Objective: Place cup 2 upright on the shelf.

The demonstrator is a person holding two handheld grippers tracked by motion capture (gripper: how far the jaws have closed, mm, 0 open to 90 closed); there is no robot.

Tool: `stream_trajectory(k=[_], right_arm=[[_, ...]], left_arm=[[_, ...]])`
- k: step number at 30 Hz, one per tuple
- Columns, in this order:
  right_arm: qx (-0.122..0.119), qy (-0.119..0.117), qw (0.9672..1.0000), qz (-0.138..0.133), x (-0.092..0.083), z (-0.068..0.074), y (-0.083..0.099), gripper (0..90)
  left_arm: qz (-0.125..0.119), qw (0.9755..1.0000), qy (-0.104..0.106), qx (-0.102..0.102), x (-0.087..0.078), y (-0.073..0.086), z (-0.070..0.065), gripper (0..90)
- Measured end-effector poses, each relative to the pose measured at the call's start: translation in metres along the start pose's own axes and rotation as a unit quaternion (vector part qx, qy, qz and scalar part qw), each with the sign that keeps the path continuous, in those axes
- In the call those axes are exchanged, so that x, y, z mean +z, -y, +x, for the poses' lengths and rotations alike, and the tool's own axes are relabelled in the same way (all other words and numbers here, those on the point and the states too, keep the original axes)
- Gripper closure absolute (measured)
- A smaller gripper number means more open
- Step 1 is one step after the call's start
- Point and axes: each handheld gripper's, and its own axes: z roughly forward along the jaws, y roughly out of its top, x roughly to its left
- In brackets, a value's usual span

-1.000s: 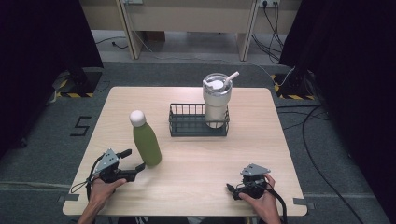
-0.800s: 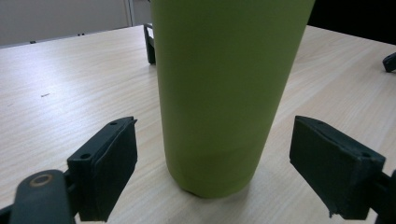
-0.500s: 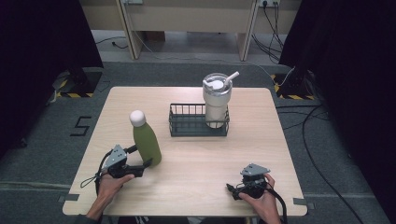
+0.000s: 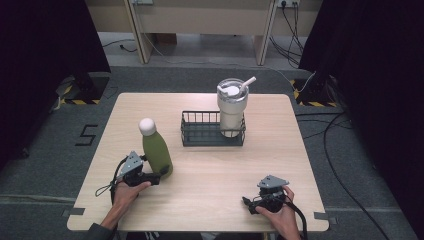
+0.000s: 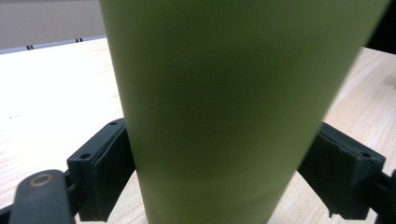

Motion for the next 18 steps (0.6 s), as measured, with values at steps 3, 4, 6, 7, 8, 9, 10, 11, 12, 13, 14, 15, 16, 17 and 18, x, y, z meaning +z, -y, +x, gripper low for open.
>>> stream_trajectory(k=[3, 4, 6, 7, 8, 9, 10, 11, 12, 13, 14, 15, 16, 17, 18], right_arm=[[0.000, 0.000, 1.0000, 0.000, 0.0000, 0.0000, 0.0000, 4.8], [0.000, 0.000, 1.0000, 0.000, 0.0000, 0.0000, 0.0000, 4.8], [0.000, 0.000, 1.0000, 0.000, 0.0000, 0.0000, 0.0000, 4.8], [-0.001, 0.000, 1.0000, 0.000, 0.0000, 0.0000, 0.0000, 4.8], [0.000, 0.000, 1.0000, 0.000, 0.0000, 0.0000, 0.0000, 4.8], [0.000, 0.000, 1.0000, 0.000, 0.0000, 0.0000, 0.0000, 4.8], [0.000, 0.000, 1.0000, 0.000, 0.0000, 0.0000, 0.0000, 4.8], [0.000, 0.000, 1.0000, 0.000, 0.0000, 0.0000, 0.0000, 4.8], [0.000, 0.000, 1.0000, 0.000, 0.0000, 0.0000, 0.0000, 4.8], [0.000, 0.000, 1.0000, 0.000, 0.0000, 0.0000, 0.0000, 4.8], [0.000, 0.000, 1.0000, 0.000, 0.0000, 0.0000, 0.0000, 4.8], [0.000, 0.000, 1.0000, 0.000, 0.0000, 0.0000, 0.0000, 4.8], [0.000, 0.000, 1.0000, 0.000, 0.0000, 0.0000, 0.0000, 4.8], [0.000, 0.000, 1.0000, 0.000, 0.0000, 0.0000, 0.0000, 4.8], [0.000, 0.000, 1.0000, 0.000, 0.0000, 0.0000, 0.0000, 4.8]], left_arm=[[-0.006, 1.0000, 0.000, 0.001, 0.0020, -0.0008, 0.0006, 15.8], [-0.008, 1.0000, -0.001, 0.000, 0.0031, -0.0012, 0.0004, 15.9], [-0.009, 1.0000, 0.000, 0.003, 0.0048, -0.0014, 0.0000, 17.1], [-0.010, 0.9999, -0.001, 0.004, 0.0052, -0.0014, 0.0002, 17.7], [-0.010, 0.9999, -0.001, 0.003, 0.0055, -0.0014, 0.0004, 18.4], [-0.012, 0.9999, 0.001, 0.000, 0.0060, -0.0013, 0.0010, 18.6], [-0.013, 0.9999, 0.002, 0.000, 0.0061, -0.0011, 0.0012, 18.6], [-0.014, 0.9999, 0.003, 0.001, 0.0062, -0.0010, 0.0013, 18.8], [-0.015, 0.9999, 0.003, 0.002, 0.0064, -0.0010, 0.0013, 19.0], [-0.016, 0.9999, 0.003, 0.002, 0.0068, -0.0010, 0.0013, 19.1], [-0.017, 0.9998, 0.004, 0.003, 0.0070, -0.0010, 0.0013, 19.2], [-0.018, 0.9998, 0.003, 0.005, 0.0071, -0.0010, 0.0011, 19.4], [-0.016, 0.9998, 0.001, 0.009, 0.0068, -0.0013, 0.0009, 19.7], [-0.016, 0.9998, 0.001, 0.010, 0.0067, -0.0015, 0.0010, 20.0], [-0.015, 0.9998, 0.001, 0.011, 0.0067, -0.0017, 0.0011, 20.1]])
